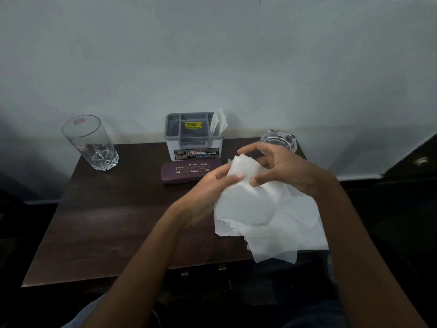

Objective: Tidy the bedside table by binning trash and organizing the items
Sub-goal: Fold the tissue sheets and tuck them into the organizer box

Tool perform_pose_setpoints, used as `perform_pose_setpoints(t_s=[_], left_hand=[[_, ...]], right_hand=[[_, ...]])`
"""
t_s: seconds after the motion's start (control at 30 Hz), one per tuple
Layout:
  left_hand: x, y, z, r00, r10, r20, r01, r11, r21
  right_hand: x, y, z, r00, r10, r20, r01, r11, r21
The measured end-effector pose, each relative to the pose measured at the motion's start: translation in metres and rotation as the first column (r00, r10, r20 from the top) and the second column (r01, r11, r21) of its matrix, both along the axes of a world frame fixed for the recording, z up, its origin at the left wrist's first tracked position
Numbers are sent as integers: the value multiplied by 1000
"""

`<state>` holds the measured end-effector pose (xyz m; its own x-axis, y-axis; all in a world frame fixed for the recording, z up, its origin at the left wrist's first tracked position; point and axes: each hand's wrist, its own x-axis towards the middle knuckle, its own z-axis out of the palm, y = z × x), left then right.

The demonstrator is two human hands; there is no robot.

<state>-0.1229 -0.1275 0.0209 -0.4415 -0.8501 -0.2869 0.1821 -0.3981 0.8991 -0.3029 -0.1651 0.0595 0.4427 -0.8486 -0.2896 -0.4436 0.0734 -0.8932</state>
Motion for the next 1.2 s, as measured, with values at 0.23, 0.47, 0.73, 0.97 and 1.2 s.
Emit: perform_pose_setpoints(t_s=[0.23, 0.47, 0.73, 0.97, 1.2], left_hand=[[9, -11, 5, 948, 309, -72, -298, 946, 128], [10, -10, -5, 866, 494, 76, -489, 869, -79], [12, -12, -4, 850, 524, 45, -523, 852, -34], [11, -12, 2, 875, 476, -89, -458, 873, 168], [12, -13, 6, 839, 508, -196, -400, 820, 409]], right_hand=[[12, -9, -8, 807, -496, 321, 526, 851, -7], [37, -7, -19, 721, -578, 383, 630, 776, -14], [24, -7, -14, 716, -555, 425, 555, 821, 137], [19, -6, -13, 740, -538, 404, 548, 830, 101], [20, -4, -13, 807, -466, 364, 512, 858, -38]])
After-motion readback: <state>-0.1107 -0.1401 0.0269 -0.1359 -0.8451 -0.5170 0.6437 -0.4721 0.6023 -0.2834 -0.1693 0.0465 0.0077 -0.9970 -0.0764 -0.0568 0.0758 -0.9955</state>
